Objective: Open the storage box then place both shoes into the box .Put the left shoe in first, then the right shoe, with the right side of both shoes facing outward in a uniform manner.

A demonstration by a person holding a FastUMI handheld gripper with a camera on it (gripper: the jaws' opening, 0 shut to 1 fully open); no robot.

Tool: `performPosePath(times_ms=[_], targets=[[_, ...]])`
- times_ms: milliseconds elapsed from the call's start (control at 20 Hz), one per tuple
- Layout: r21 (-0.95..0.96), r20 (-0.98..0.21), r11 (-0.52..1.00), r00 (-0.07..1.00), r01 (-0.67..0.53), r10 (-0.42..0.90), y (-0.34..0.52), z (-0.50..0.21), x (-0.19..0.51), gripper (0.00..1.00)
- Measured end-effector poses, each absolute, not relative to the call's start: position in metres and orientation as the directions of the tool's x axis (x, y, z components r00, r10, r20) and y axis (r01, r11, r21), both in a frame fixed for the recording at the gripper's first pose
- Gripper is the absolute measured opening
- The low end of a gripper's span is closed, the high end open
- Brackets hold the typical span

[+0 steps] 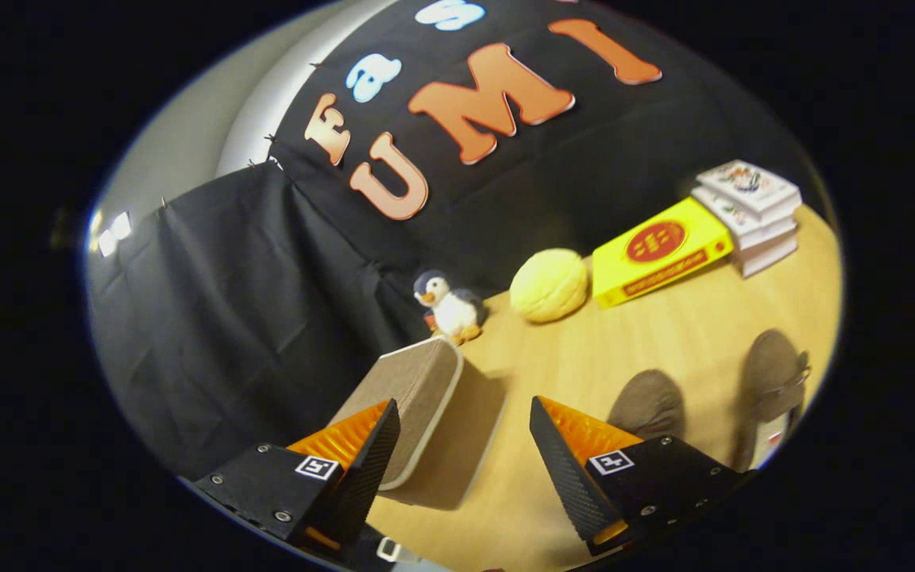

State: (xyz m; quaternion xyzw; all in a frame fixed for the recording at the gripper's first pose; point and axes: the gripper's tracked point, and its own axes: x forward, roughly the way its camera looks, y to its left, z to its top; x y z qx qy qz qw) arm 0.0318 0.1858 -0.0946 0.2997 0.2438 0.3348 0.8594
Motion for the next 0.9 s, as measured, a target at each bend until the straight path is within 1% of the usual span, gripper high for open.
performPosePath(times_ms=[150,250,350,550,650,750,900], targets=[[0.783,-0.222,0.45,0.483,-0.43,0.847,0.224,-0.109,0.022,0.98],[0.852,-0.213,0.359,0.374,-0.381,0.903,0.248,-0.119,0.014,0.98],[0.907,-0.187,0.281,0.298,-0.314,0.936,0.273,-0.12,0.012,0.98],[0.949,-0.154,0.211,0.236,-0.236,0.959,0.291,-0.134,0.01,0.98],[0.957,-0.138,0.183,0.199,-0.224,0.97,0.299,-0.14,0.006,0.98],[0.968,-0.102,0.134,0.157,-0.211,0.982,0.304,-0.139,0.001,0.98],[0.983,-0.054,0.075,0.128,-0.166,0.99,0.308,-0.14,0.001,0.98]])
